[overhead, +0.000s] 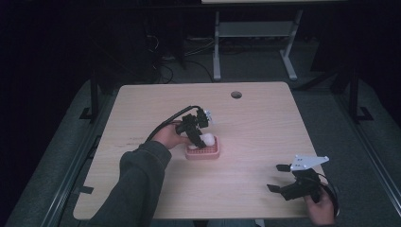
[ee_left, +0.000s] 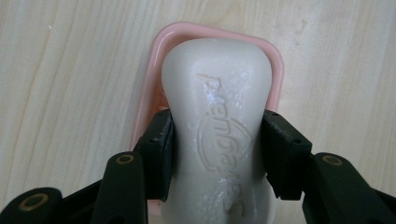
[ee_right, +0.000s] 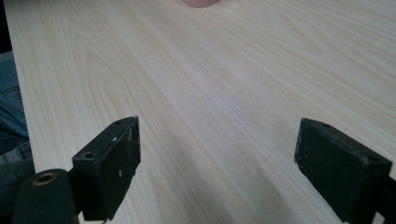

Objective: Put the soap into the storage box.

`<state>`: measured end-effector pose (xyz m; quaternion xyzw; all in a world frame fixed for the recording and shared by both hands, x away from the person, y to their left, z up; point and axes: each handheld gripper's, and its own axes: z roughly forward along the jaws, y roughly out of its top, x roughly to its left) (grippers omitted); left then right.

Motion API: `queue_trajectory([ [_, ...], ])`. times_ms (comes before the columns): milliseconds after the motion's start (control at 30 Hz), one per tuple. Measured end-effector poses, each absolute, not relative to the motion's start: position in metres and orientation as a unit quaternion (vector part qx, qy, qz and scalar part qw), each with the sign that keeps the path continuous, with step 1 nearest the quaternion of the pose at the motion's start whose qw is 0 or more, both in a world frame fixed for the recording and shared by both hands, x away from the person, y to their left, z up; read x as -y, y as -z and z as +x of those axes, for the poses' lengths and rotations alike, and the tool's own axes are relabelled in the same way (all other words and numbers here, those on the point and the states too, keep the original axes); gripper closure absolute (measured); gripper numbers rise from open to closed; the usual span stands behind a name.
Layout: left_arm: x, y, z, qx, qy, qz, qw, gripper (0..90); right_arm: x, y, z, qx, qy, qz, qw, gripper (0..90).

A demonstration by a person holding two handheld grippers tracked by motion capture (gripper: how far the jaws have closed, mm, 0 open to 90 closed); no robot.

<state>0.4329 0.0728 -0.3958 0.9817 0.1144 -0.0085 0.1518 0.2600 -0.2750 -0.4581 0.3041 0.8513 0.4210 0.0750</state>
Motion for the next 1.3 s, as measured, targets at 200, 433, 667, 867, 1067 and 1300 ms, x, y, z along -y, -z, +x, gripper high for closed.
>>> queue_trajectory([
  [200,-0.071,0.4,0.434,-0.115,0.011,0.982,0.15,49.5,0.275,0.458,0.26,-0.85,-0.422,0.305,0.074,14.2],
  [433,-0.068,0.406,0.436,-0.114,0.016,0.983,0.141,49.5,0.275,0.458,0.26,-0.851,-0.422,0.304,0.073,14.2],
  [667,-0.066,0.409,0.438,-0.113,0.018,0.984,0.139,49.5,0.275,0.458,0.26,-0.85,-0.423,0.304,0.072,14.2],
  [867,-0.065,0.411,0.438,-0.116,0.021,0.984,0.136,49.5,0.275,0.458,0.26,-0.85,-0.424,0.304,0.072,14.2],
  [1067,-0.064,0.414,0.438,-0.119,0.022,0.984,0.13,49.5,0.275,0.459,0.26,-0.849,-0.426,0.304,0.07,14.1],
  [1300,-0.063,0.414,0.439,-0.116,0.021,0.985,0.13,49.4,0.275,0.459,0.261,-0.85,-0.426,0.304,0.069,14.1],
])
